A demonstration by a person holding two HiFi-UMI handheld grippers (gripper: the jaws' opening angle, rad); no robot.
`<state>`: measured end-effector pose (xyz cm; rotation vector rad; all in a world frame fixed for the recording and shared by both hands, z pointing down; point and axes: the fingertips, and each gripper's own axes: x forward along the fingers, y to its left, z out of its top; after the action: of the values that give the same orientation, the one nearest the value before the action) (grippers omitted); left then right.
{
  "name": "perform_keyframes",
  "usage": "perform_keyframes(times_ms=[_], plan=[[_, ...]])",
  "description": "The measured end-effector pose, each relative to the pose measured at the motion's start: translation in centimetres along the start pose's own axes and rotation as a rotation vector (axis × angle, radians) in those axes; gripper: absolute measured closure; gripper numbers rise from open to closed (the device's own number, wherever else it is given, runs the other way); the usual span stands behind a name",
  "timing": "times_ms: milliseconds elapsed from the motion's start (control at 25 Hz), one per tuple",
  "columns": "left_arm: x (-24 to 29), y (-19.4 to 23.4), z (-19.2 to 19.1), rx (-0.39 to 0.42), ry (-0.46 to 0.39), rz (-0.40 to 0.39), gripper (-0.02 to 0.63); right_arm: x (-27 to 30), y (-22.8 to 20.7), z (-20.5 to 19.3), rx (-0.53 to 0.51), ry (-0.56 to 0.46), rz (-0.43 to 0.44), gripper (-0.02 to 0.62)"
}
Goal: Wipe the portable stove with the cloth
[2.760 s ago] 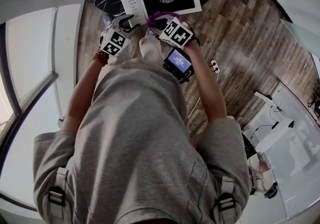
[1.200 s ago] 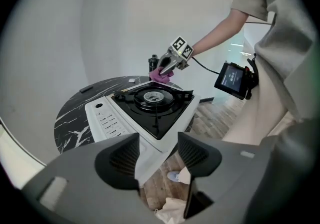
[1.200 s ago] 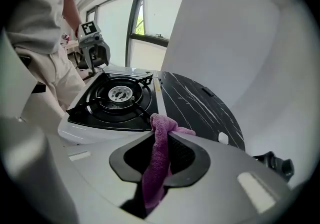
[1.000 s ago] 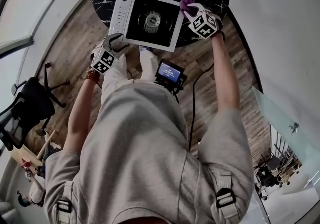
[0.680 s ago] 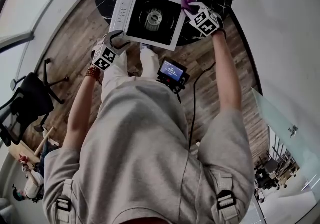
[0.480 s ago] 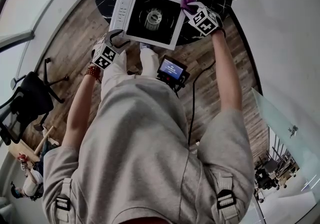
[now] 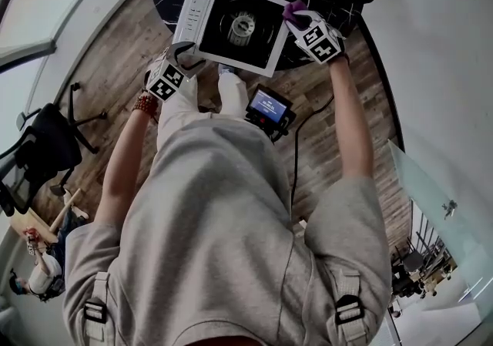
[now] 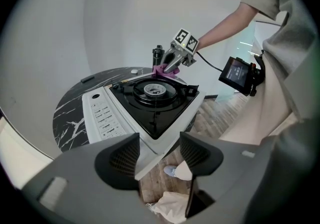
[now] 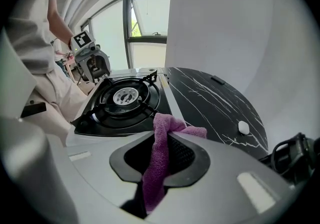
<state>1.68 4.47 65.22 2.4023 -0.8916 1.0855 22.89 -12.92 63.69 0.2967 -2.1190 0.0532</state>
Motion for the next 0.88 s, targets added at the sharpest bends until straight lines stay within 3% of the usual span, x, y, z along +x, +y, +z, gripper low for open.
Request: perform_keyframes(times_ms=[880], plan=[[-0.1, 0.0, 0.1, 0.002, -0.005, 0.007, 0.357, -0.6, 4.7, 0.0, -0.045, -0.011, 0.087, 0.52]])
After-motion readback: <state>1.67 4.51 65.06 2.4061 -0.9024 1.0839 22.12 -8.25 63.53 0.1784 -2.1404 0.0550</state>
